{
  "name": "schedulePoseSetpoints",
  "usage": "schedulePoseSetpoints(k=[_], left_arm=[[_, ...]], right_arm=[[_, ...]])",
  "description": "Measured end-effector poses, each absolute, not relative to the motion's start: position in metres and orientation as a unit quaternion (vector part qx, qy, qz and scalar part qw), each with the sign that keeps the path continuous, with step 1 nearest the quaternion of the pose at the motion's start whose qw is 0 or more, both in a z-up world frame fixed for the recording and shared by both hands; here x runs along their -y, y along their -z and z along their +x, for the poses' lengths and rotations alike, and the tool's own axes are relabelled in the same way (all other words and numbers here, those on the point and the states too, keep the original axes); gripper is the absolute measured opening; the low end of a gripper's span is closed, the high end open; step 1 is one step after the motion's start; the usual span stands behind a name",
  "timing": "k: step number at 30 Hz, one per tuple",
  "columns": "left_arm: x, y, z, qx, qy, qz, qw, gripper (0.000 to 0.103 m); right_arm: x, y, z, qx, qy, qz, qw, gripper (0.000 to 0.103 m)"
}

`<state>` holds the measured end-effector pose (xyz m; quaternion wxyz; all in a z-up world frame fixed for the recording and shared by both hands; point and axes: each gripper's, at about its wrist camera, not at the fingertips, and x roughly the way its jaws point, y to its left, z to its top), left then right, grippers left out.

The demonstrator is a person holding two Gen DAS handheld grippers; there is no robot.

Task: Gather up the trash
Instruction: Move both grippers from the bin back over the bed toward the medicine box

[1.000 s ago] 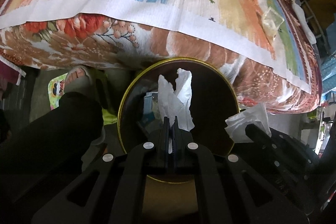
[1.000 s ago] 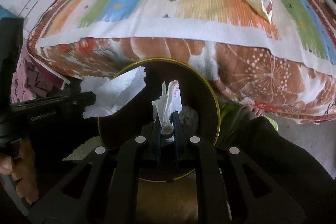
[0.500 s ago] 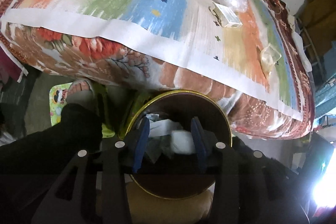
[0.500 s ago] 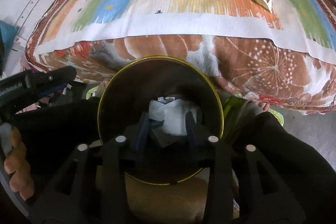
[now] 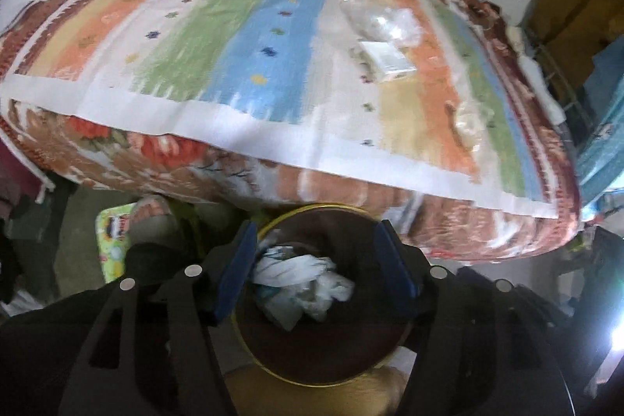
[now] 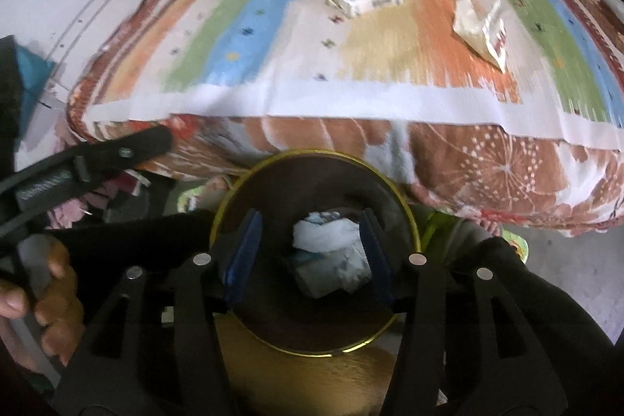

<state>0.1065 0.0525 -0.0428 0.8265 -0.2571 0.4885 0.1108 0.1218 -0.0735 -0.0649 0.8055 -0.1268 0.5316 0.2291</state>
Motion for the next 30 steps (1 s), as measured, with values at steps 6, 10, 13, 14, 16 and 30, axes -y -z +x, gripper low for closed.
schedulePoseSetpoints(k=[6,10,13,14,16,30], left_arm=[[-0.050,0.019,0.108,-0.468,-0.115,-0.196,0.854,0.064],[-0.055,-0.003,0.116,-0.444,-0.118,-0.149,0.876,0.066],[-0.065,-0.012,0.129,-0.438,-0.102,-0.167,0.878,0.068],[-0.066,-0.014,0.133,-0.436,-0.101,-0.168,0.878,0.068],[-0.068,-0.019,0.143,-0.431,-0.106,-0.155,0.882,0.070],[-0.107,-0.023,0.205,-0.408,-0.117,-0.146,0.894,0.079]], right_arm=[[0.070,0.050,0.128,-0.508,-0.212,-0.126,0.825,0.059],[0.070,0.045,0.142,-0.506,-0.202,-0.127,0.829,0.065],[0.068,0.044,0.155,-0.510,-0.200,-0.131,0.826,0.066],[0.065,0.044,0.159,-0.512,-0.202,-0.134,0.824,0.068],[0.062,0.042,0.164,-0.511,-0.203,-0.133,0.825,0.069],[0.034,0.023,0.210,-0.466,-0.198,-0.155,0.848,0.089]])
